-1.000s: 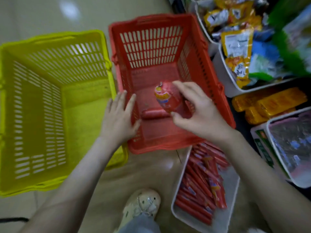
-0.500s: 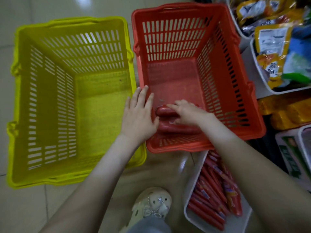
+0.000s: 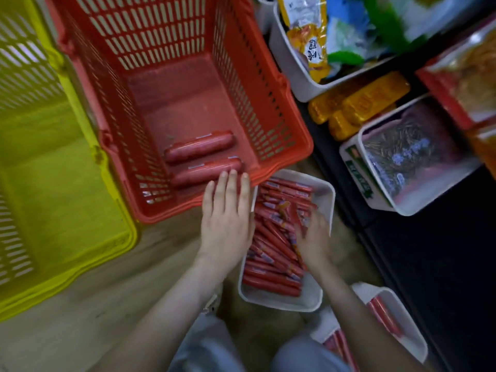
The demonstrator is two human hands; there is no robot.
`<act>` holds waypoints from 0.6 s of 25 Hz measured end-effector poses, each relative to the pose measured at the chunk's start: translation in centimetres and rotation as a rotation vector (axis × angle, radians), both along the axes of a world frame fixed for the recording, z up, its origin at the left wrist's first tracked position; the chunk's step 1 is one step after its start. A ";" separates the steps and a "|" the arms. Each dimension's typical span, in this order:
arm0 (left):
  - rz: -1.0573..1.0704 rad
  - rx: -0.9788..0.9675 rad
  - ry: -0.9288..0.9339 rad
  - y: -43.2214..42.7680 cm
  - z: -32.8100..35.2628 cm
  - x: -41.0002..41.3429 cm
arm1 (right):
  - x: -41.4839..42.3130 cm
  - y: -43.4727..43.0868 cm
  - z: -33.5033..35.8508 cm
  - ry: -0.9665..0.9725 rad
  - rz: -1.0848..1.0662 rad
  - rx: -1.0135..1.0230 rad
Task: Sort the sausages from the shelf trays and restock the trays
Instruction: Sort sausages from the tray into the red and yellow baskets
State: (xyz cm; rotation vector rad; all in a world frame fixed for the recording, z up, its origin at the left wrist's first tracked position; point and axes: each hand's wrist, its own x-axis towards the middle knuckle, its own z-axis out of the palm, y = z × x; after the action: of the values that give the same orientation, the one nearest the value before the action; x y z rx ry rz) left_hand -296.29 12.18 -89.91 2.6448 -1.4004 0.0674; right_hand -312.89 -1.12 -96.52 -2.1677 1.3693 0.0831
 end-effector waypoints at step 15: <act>-0.075 -0.041 -0.213 0.7 -2.5 1.2 | 0.5 -0.5 -4.4 0.145 -0.116 0.300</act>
State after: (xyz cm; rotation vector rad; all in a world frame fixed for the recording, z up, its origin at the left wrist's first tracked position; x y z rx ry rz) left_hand -295.12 12.89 -92.36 2.6119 -1.5408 0.3757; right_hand -312.43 -1.60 -100.94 -1.8602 1.4565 0.3825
